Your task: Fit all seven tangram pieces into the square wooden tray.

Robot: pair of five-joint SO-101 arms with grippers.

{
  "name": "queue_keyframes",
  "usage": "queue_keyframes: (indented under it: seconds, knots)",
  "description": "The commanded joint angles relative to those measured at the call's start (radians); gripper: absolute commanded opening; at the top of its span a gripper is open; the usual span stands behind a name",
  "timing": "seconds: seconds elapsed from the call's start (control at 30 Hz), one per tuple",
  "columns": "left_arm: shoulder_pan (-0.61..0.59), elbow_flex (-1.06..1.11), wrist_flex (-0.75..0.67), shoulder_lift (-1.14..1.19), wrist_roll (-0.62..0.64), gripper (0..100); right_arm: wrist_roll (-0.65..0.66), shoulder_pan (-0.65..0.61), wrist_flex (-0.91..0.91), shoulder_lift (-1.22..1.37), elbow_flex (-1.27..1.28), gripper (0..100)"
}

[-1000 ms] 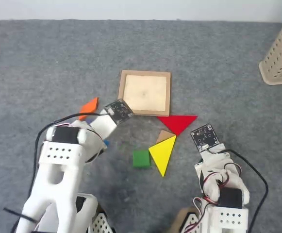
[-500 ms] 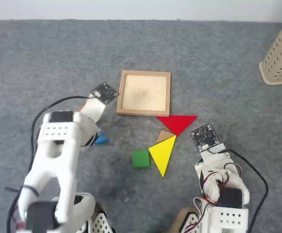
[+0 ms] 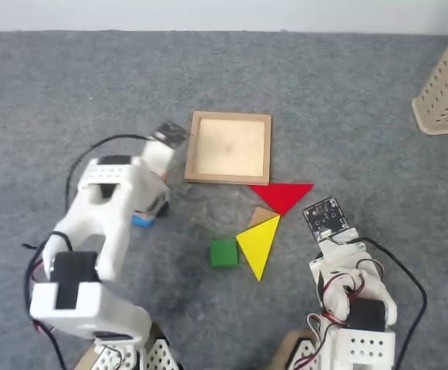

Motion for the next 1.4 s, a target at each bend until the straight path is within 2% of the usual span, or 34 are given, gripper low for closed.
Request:
queue_keyframes:
  seconds: [0.0, 0.1, 0.2, 0.33, 0.47, 0.6, 0.73, 0.9, 1.1, 1.37]
  knots:
    - [-0.051, -0.096, 0.044, -0.018, 0.014, 11, 0.014, -0.005, -0.004, -0.012, 0.018, 0.6]
    - [0.012, -0.128, 0.103, -0.061, 0.054, 11, 0.014, -0.005, -0.059, -0.013, 0.018, 0.6]
    - [0.107, -0.153, 0.130, -0.149, 0.175, 11, 0.021, 0.019, -0.150, -0.012, 0.009, 0.6]
    - [0.190, -0.166, 0.117, -0.252, 0.330, 11, 0.074, 0.027, -0.163, -0.010, -0.055, 1.1]
    - [0.167, -0.128, 0.046, -0.255, 0.439, 11, 0.074, 0.031, -0.163, -0.002, -0.106, 9.5]
    - [0.150, -0.033, -0.017, -0.258, 0.523, 11, 0.066, 0.007, -0.174, 0.111, -0.187, 8.6]
    - [0.155, 0.015, -0.072, -0.255, 0.537, 11, -0.014, -0.073, -0.163, 0.380, -0.404, 8.4]
    - [0.126, 0.073, -0.166, -0.264, 0.539, 11, -0.121, -0.252, -0.105, 0.812, -0.723, 8.4]
    - [-0.020, 0.070, -0.219, -0.264, 0.718, 11, -0.247, -0.412, -0.101, 1.256, -1.048, 8.5]
    - [-0.037, 0.068, -0.222, -0.265, 0.733, 11, -0.358, -0.438, -0.133, 1.730, -1.464, 9.0]
